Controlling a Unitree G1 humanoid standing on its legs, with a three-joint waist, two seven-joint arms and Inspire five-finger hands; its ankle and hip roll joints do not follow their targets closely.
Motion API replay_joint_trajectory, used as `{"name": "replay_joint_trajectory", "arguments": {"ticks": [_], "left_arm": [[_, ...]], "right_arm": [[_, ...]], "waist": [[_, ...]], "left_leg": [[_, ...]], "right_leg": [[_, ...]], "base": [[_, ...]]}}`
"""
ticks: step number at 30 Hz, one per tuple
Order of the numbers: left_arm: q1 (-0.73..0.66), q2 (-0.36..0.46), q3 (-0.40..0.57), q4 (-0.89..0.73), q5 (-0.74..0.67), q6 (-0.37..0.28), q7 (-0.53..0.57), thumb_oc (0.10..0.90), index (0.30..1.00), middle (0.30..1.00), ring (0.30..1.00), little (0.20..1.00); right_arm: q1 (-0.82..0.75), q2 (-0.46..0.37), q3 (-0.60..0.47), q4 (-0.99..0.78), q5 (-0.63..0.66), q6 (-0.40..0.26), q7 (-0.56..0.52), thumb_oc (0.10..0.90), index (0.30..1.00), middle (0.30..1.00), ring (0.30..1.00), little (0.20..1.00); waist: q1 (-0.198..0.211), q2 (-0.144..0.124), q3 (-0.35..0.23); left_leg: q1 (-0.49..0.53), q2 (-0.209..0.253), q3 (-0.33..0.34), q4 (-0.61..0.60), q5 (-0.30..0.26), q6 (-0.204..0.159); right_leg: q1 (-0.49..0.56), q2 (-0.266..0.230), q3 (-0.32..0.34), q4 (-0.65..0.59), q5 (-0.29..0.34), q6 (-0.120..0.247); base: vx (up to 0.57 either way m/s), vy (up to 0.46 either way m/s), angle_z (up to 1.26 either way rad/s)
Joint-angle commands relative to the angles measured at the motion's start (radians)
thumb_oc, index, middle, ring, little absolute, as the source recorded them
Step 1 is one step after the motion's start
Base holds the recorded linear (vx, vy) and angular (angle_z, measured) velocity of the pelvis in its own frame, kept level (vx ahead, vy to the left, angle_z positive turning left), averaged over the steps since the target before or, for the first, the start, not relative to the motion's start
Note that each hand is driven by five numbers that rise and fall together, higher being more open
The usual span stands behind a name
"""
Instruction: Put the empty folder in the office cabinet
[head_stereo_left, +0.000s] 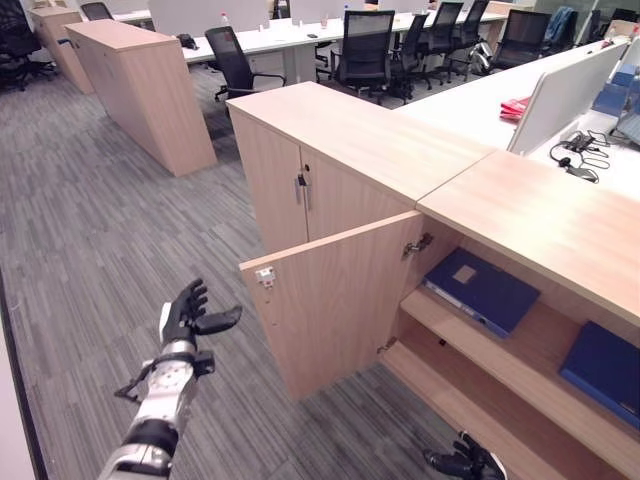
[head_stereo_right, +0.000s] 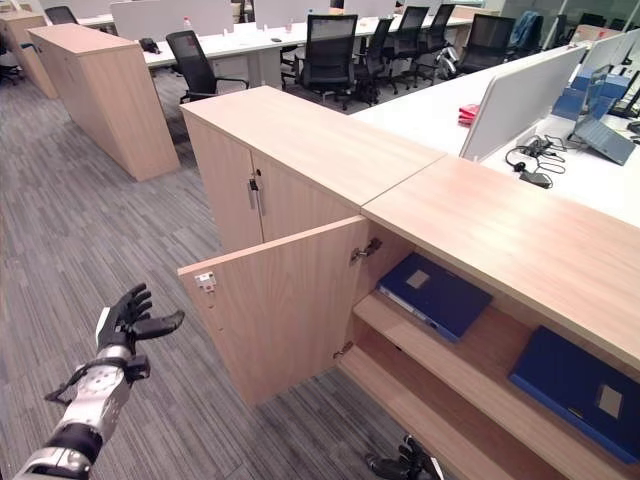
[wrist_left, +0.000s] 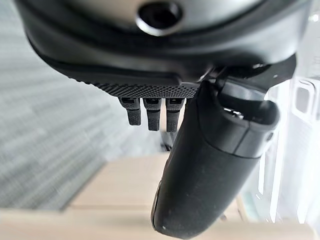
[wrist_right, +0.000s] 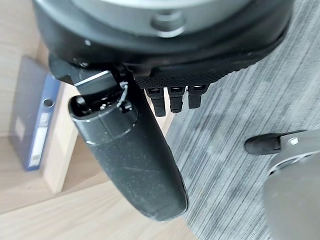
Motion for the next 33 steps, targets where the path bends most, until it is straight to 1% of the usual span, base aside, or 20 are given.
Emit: {"name": "replay_joint_trajectory", "arguments": {"ticks": [1,3,4,8,12,16,17,18,19,20,21,23,24,25,26,27,30,31,32,33], "left_arm": [[-0.169,-0.008,-0.028,-0.040,0.000,-0.100,0.008,0.800,0.900,0.900,0.900,0.900],[-0.171,-0.025,-0.038,-0.054,-0.004,-0.103,0.005,0.800,0.900,0.900,0.900,0.900],[-0.165,-0.074,-0.062,-0.091,-0.017,-0.108,0.001,0.800,0.900,0.900,0.900,0.900],[-0.148,-0.179,-0.122,-0.157,-0.059,-0.105,-0.021,0.800,0.900,0.900,0.900,0.900],[-0.102,-0.243,-0.185,-0.242,-0.074,-0.094,-0.058,0.800,0.900,0.900,0.900,0.900],[-0.061,-0.264,-0.243,-0.314,-0.086,-0.076,-0.100,0.800,0.900,0.900,0.900,0.900],[-0.054,-0.261,-0.252,-0.331,-0.086,-0.073,-0.104,0.800,0.900,0.900,0.900,0.900],[-0.045,-0.254,-0.257,-0.353,-0.092,-0.072,-0.111,0.800,0.900,0.900,0.900,0.900],[-0.045,-0.254,-0.257,-0.353,-0.093,-0.072,-0.111,0.800,0.900,0.900,0.900,0.900],[-0.031,-0.243,-0.261,-0.373,-0.101,-0.069,-0.125,0.800,0.900,0.900,0.900,0.900],[-0.005,-0.231,-0.271,-0.391,-0.104,-0.062,-0.138,0.800,0.900,0.900,0.900,0.900],[0.017,-0.213,-0.261,-0.423,-0.101,-0.053,-0.147,0.800,0.900,0.900,0.900,0.900],[0.059,-0.183,-0.246,-0.465,-0.102,-0.049,-0.168,0.800,0.900,0.900,0.900,0.900],[0.098,-0.169,-0.230,-0.482,-0.103,-0.045,-0.183,0.800,0.900,0.900,0.900,0.900],[0.102,-0.167,-0.230,-0.486,-0.103,-0.043,-0.183,0.800,0.900,0.900,0.900,0.900],[0.152,-0.150,-0.225,-0.512,-0.090,-0.038,-0.210,0.800,0.900,0.900,0.900,0.900],[0.215,-0.121,-0.215,-0.562,-0.059,-0.032,-0.235,0.800,0.900,0.900,0.900,0.900],[0.256,-0.111,-0.210,-0.579,-0.047,-0.030,-0.266,0.800,0.900,0.900,0.900,0.900],[0.259,-0.111,-0.209,-0.581,-0.047,-0.029,-0.267,0.800,0.900,0.900,0.900,0.900],[0.285,-0.119,-0.198,-0.580,-0.065,-0.025,-0.276,0.800,0.900,0.900,0.900,0.900]], "right_arm": [[-0.084,-0.049,-0.013,0.026,0.028,-0.045,-0.007,0.800,0.900,0.900,0.900,0.900],[-0.086,-0.048,-0.016,0.030,0.031,-0.044,-0.009,0.800,0.900,0.900,0.900,0.900],[-0.091,-0.043,-0.020,0.037,0.035,-0.040,-0.014,0.800,0.900,0.900,0.900,0.900],[-0.107,-0.031,-0.034,0.049,0.048,-0.035,-0.033,0.800,0.900,0.900,0.900,0.900],[-0.126,-0.021,-0.049,0.062,0.067,-0.034,-0.044,0.800,0.900,0.900,0.900,0.900],[-0.155,-0.016,-0.061,0.077,0.074,-0.027,-0.055,0.800,0.900,0.900,0.900,0.900],[-0.172,-0.013,-0.063,0.082,0.078,-0.025,-0.060,0.800,0.900,0.900,0.900,0.900],[-0.191,-0.013,-0.065,0.079,0.088,-0.028,-0.064,0.800,0.900,0.900,0.900,0.900],[-0.192,-0.013,-0.065,0.079,0.088,-0.028,-0.064,0.800,0.900,0.900,0.900,0.900],[-0.209,-0.011,-0.070,0.074,0.103,-0.036,-0.068,0.800,0.900,0.900,0.900,0.900],[-0.220,-0.002,-0.072,0.071,0.121,-0.041,-0.070,0.800,0.900,0.900,0.900,0.900],[-0.226,0.002,-0.079,0.059,0.132,-0.041,-0.070,0.800,0.900,0.900,0.900,0.900],[-0.237,0.010,-0.085,0.059,0.136,-0.043,-0.068,0.800,0.900,0.900,0.900,0.900],[-0.237,0.014,-0.088,0.062,0.132,-0.042,-0.065,0.800,0.900,0.900,0.900,0.900],[-0.235,0.015,-0.087,0.062,0.132,-0.042,-0.065,0.800,0.900,0.900,0.900,0.900],[-0.232,0.021,-0.083,0.076,0.121,-0.037,-0.055,0.800,0.900,0.900,0.900,0.900],[-0.223,0.021,-0.086,0.094,0.111,-0.031,-0.050,0.800,0.900,0.900,0.900,0.900],[-0.207,0.014,-0.095,0.101,0.115,-0.030,-0.040,0.800,0.900,0.900,0.900,0.900],[-0.205,0.013,-0.094,0.101,0.115,-0.030,-0.040,0.800,0.900,0.900,0.900,0.900],[-0.207,0.003,-0.100,0.110,0.118,-0.030,-0.039,0.800,0.900,0.900,0.900,0.900]], "waist": [[-0.001,0.016,-0.016],[-0.002,0.015,-0.015],[-0.004,0.014,-0.015],[-0.009,0.009,-0.010],[-0.008,0.007,-0.001],[-0.006,0.007,0.022],[0.001,0.008,0.036],[0.010,0.011,0.050],[0.012,0.011,0.049],[0.018,0.014,0.054],[0.018,0.019,0.056],[0.022,0.026,0.065],[0.044,0.046,0.072],[0.063,0.051,0.074],[0.062,0.050,0.073],[0.075,0.047,0.070],[0.083,0.038,0.058],[0.073,0.044,0.048],[0.075,0.045,0.047],[0.067,0.058,0.046]], "left_leg": [[0.043,0.022,-0.005,-0.002,-0.116,-0.059],[0.044,0.022,-0.005,-0.002,-0.115,-0.059],[0.045,0.023,-0.006,-0.002,-0.116,-0.057],[0.048,0.022,-0.006,-0.002,-0.118,-0.053],[0.047,0.023,-0.001,-0.002,-0.119,-0.048],[0.038,0.028,0.019,-0.002,-0.117,-0.042],[0.030,0.034,0.038,-0.002,-0.114,-0.041],[0.020,0.042,0.060,-0.002,-0.111,-0.043],[0.019,0.042,0.063,-0.002,-0.111,-0.043],[0.004,0.051,0.091,-0.002,-0.106,-0.046],[-0.004,0.060,0.119,-0.002,-0.095,-0.048],[0.000,0.070,0.136,-0.001,-0.096,-0.046],[0.007,0.093,0.179,0.003,-0.113,-0.049],[0.005,0.102,0.208,0.005,-0.111,-0.052],[0.006,0.101,0.207,0.005,-0.111,-0.053],[0.000,0.107,0.250,0.010,-0.101,-0.056],[-0.003,0.110,0.286,0.028,-0.096,-0.064],[-0.007,0.113,0.299,0.045,-0.095,-0.071],[-0.006,0.114,0.301,0.046,-0.095,-0.072],[-0.004,0.120,0.308,0.056,-0.093,-0.079]], "right_leg": [[0.013,-0.024,-0.011,0.065,-0.110,0.077],[0.013,-0.024,-0.012,0.068,-0.111,0.077],[0.013,-0.026,-0.014,0.073,-0.113,0.077],[0.012,-0.027,-0.014,0.084,-0.117,0.077],[0.005,-0.030,-0.015,0.094,-0.116,0.079],[-0.026,-0.033,-0.007,0.114,-0.105,0.089],[-0.054,-0.037,-0.009,0.134,-0.094,0.097],[-0.080,-0.046,-0.044,0.153,-0.077,0.105],[-0.084,-0.046,-0.042,0.155,-0.078,0.105],[-0.100,-0.054,-0.082,0.161,-0.067,0.114],[-0.108,-0.063,-0.109,0.169,-0.071,0.117],[-0.129,-0.077,-0.115,0.217,-0.080,0.117],[-0.125,-0.121,-0.208,0.275,-0.112,0.115],[-0.108,-0.153,-0.288,0.291,-0.124,0.106],[-0.107,-0.154,-0.289,0.292,-0.125,0.106],[-0.075,-0.179,-0.357,0.288,-0.123,0.105],[-0.040,-0.165,-0.339,0.221,-0.123,0.106],[-0.024,-0.144,-0.300,0.156,-0.128,0.103],[-0.022,-0.141,-0.298,0.152,-0.126,0.102],[-0.011,-0.128,-0.277,0.123,-0.124,0.098]], "base": [[0.00,0.002,-0.08],[0.00,0.000,0.00],[0.00,0.000,0.00],[0.00,0.000,0.00],[0.00,0.002,0.01],[-0.04,0.000,0.01],[-0.15,-0.018,-0.12],[-0.12,-0.016,-0.23],[-0.14,-0.035,-0.27],[-0.11,-0.061,-0.77],[-0.14,-0.088,-0.76],[-0.05,-0.065,-0.94],[-0.07,-0.091,-0.89],[-0.07,-0.095,-0.72],[-0.14,-0.157,-0.92],[-0.08,-0.111,-1.02],[-0.05,-0.198,-0.74],[-0.02,-0.217,-0.74],[-0.01,-0.214,-0.93],[-0.02,-0.196,-0.97]]}}
